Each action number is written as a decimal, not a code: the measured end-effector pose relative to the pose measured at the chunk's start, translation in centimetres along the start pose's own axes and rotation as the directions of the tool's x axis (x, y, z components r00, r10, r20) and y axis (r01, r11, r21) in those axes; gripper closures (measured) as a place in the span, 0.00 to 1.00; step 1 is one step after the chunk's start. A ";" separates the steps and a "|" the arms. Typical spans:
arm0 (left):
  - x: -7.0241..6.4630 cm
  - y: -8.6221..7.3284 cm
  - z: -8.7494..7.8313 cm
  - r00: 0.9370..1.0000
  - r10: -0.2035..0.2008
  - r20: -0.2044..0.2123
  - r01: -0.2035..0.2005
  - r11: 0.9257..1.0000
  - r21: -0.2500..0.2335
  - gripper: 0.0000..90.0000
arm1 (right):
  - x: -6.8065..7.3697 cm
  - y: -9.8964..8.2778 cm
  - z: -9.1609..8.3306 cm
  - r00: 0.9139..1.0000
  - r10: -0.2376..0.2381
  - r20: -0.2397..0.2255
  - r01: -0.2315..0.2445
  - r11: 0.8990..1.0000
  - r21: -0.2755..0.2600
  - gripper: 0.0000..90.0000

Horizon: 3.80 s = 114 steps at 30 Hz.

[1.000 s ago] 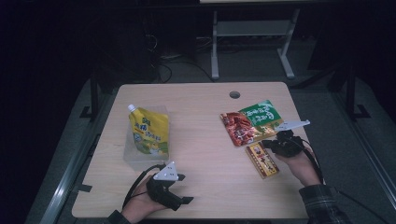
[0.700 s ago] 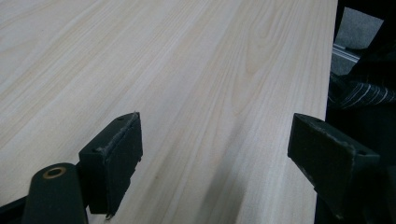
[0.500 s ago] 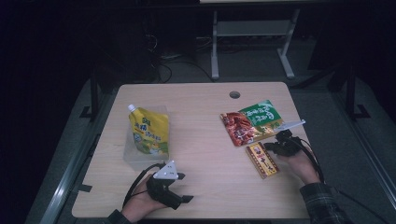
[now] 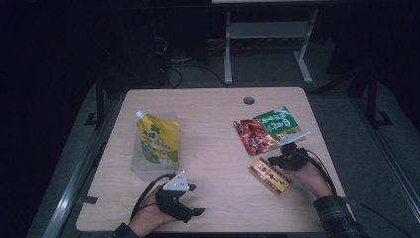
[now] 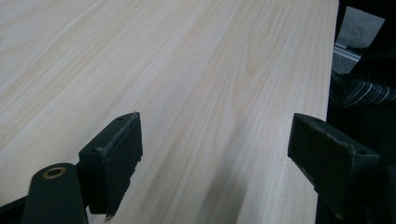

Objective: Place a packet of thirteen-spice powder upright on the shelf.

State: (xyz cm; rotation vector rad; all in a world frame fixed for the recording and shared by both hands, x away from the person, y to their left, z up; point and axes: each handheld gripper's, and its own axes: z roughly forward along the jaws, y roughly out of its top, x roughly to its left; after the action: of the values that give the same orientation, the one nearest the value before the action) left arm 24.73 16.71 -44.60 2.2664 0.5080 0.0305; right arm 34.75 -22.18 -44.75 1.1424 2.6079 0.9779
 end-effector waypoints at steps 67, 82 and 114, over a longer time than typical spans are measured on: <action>-0.1 0.2 0.4 1.000 0.004 -0.006 -0.004 1.000 -0.021 0.18 | 4.4 1.4 1.8 0.991 -0.066 -0.115 0.066 0.998 -0.001 1.00; 0.2 1.6 2.4 0.996 0.009 -0.089 -0.013 0.999 -0.046 0.18 | 4.5 3.0 2.3 0.989 -0.078 -0.127 0.073 0.997 -0.039 1.00; 1.1 3.1 5.4 0.995 0.044 -0.094 -0.041 0.999 0.028 0.34 | 5.5 2.2 1.8 0.975 -0.142 -0.171 0.139 0.990 -0.030 1.00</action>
State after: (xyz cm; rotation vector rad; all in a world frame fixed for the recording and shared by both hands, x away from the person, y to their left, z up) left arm 27.85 11.42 -46.25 2.3098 0.5123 0.1542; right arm 32.92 -16.29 -44.09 0.8902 2.7631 1.1125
